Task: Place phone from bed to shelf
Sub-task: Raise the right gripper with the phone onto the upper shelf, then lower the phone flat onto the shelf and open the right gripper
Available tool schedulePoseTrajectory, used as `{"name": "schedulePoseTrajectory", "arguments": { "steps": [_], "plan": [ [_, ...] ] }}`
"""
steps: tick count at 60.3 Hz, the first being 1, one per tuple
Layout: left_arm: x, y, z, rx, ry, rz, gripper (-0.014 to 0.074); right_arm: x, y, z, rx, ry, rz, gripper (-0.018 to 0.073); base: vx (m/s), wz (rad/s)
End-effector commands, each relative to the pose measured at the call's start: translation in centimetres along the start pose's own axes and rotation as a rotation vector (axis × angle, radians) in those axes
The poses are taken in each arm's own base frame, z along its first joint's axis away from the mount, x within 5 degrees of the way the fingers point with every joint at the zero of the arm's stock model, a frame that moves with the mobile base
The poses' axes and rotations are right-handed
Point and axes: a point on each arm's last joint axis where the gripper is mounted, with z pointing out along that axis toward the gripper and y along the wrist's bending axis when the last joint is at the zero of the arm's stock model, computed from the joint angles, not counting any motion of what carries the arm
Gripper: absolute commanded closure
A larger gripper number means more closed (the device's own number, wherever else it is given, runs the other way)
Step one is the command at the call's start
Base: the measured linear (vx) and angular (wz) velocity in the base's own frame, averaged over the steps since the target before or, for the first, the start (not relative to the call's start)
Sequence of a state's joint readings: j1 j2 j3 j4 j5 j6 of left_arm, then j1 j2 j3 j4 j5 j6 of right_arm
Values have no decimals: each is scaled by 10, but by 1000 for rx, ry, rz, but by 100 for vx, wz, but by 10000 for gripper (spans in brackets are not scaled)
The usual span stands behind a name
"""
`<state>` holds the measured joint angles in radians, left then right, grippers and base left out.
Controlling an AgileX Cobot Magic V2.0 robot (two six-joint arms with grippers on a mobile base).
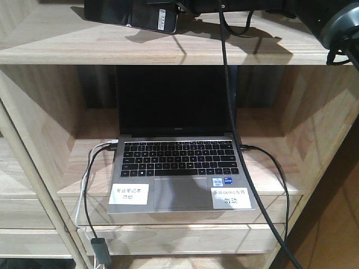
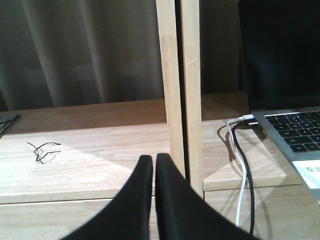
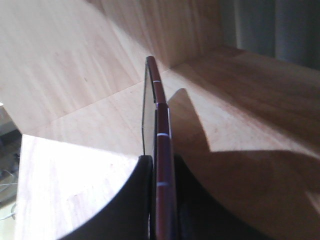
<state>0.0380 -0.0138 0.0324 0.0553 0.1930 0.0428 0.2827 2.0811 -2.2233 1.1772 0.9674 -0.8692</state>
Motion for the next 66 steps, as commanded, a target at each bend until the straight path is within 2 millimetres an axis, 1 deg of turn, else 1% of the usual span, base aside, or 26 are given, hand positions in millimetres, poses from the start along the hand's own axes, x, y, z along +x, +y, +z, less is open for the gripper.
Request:
{"name": "schedulePoseTrajectory", "arguments": {
  "steps": [1,13,27,36,42,47,54,56,63,66],
  "plan": [
    [-15,1,-3,-5,-108,-9,596,-33,21,-19,2,-130,-45,560,0,0],
    [-15,1,-3,-5,-108,-9,596,-33,21,-19,4,-130,-44,559,0,0],
    [-15,1,-3,-5,-108,-9,596,-32,21,-19,9,-126,-50,537,0,0],
    [-15,1,-3,-5,-108,-9,596,-32,20,-19,20,-123,-56,505,0,0],
    [-15,1,-3,-5,-108,-9,596,-32,19,-19,24,-121,-70,468,0,0],
    [-15,1,-3,-5,-108,-9,596,-32,19,-19,29,-120,-78,423,0,0],
    [-15,1,-3,-5,-108,-9,596,-33,19,-19,35,-125,-78,315,0,0],
    [-15,1,-3,-5,-108,-9,596,-33,18,-19,39,-129,-78,279,0,0],
    [-15,1,-3,-5,-108,-9,596,-34,17,-19,56,-143,-77,97,0,0],
    [-15,1,-3,-5,-108,-9,596,-35,16,-20,60,-147,-77,33,0,0]
  ]
}}
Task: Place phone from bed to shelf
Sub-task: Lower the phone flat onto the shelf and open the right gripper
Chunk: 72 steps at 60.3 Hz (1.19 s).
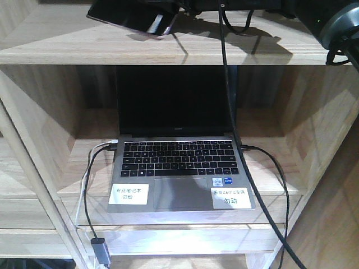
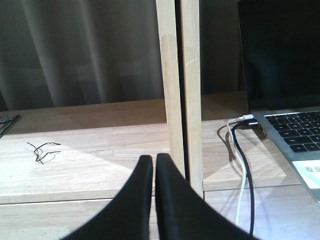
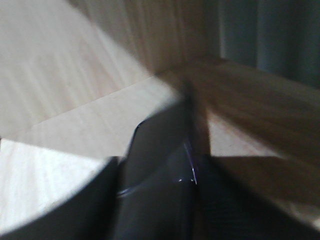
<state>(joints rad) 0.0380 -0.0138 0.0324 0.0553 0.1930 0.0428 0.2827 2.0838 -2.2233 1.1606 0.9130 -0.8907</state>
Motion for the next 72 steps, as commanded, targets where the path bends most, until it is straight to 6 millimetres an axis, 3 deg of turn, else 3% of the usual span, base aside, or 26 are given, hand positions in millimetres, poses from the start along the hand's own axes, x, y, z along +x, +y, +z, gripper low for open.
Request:
{"name": "schedulePoseTrajectory", "arguments": {
  "steps": [1,7,13,41,52,65,72],
  "plan": [
    [-15,1,-3,-5,-108,-9,596,-34,20,-20,12,-126,-45,3,0,0],
    [-15,1,-3,-5,-108,-9,596,-35,19,-20,17,-130,-44,-107,0,0],
    [-15,1,-3,-5,-108,-9,596,-35,19,-20,17,-130,-44,-142,0,0],
    [-15,1,-3,-5,-108,-9,596,-43,29,-31,53,-105,-100,-24,0,0],
    [-15,1,-3,-5,-108,-9,596,-47,35,-41,98,-57,-101,166,0,0],
    [-15,1,-3,-5,-108,-9,596,-57,47,-54,124,-60,-101,573,0,0],
    [-15,1,-3,-5,-108,-9,596,-62,53,-60,123,-72,-95,562,0,0]
  ]
}}
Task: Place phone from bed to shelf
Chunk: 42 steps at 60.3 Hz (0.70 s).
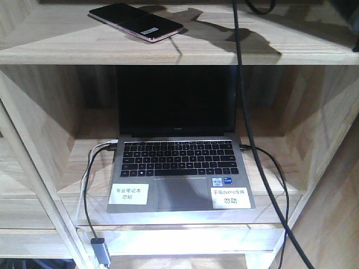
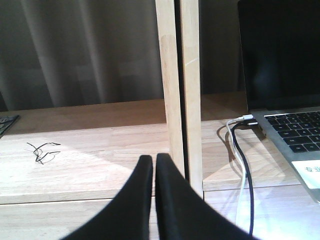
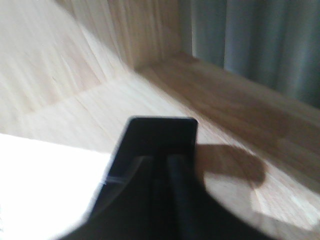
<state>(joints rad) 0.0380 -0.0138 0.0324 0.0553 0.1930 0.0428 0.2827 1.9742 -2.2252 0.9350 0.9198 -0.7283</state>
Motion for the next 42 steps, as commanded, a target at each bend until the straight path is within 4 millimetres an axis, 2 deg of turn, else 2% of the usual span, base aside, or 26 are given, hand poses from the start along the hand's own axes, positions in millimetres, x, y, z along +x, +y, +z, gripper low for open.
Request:
{"name": "schedulePoseTrajectory", "arguments": {
  "steps": [1,20,42],
  "plan": [
    [-15,1,-3,-5,-108,-9,596,-36,25,-34,10,-127,-40,562,0,0],
    [-15,1,-3,-5,-108,-9,596,-45,34,-52,77,-117,-82,562,0,0],
    [-15,1,-3,-5,-108,-9,596,-63,45,-87,251,-142,-167,562,0,0]
  ]
}}
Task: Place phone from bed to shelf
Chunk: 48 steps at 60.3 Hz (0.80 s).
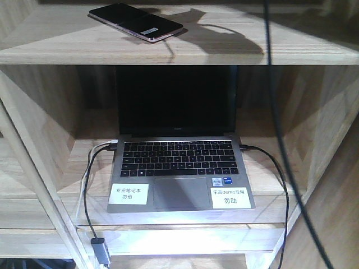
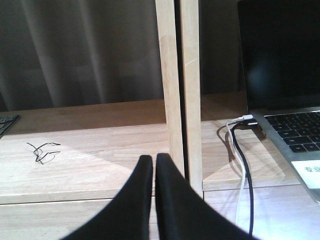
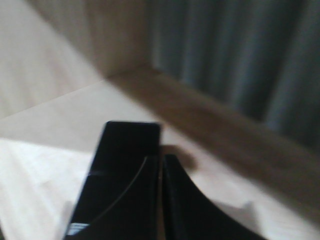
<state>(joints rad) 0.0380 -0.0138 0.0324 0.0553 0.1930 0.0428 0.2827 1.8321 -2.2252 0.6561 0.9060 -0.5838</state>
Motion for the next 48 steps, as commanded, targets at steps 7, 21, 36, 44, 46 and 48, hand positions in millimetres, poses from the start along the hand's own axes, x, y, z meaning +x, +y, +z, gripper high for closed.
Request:
{"name": "schedulePoseTrajectory", "arguments": {
  "steps": [7,21,36,44,46,48],
  "plan": [
    [-15,1,-3,-5,-108,-9,596,-36,14,-45,79,-159,-61,562,0,0],
    [-15,1,-3,-5,-108,-9,596,-12,11,-55,205,-215,-94,562,0,0],
    [-15,1,-3,-5,-108,-9,596,32,35,-96,272,-241,-135,562,0,0],
    [-15,1,-3,-5,-108,-9,596,58,49,-120,288,-239,-106,562,0,0],
    [-15,1,-3,-5,-108,-9,596,66,53,-126,293,-238,-92,562,0,0],
    [-15,1,-3,-5,-108,-9,596,71,57,-133,300,-246,-84,562,0,0]
  ]
}}
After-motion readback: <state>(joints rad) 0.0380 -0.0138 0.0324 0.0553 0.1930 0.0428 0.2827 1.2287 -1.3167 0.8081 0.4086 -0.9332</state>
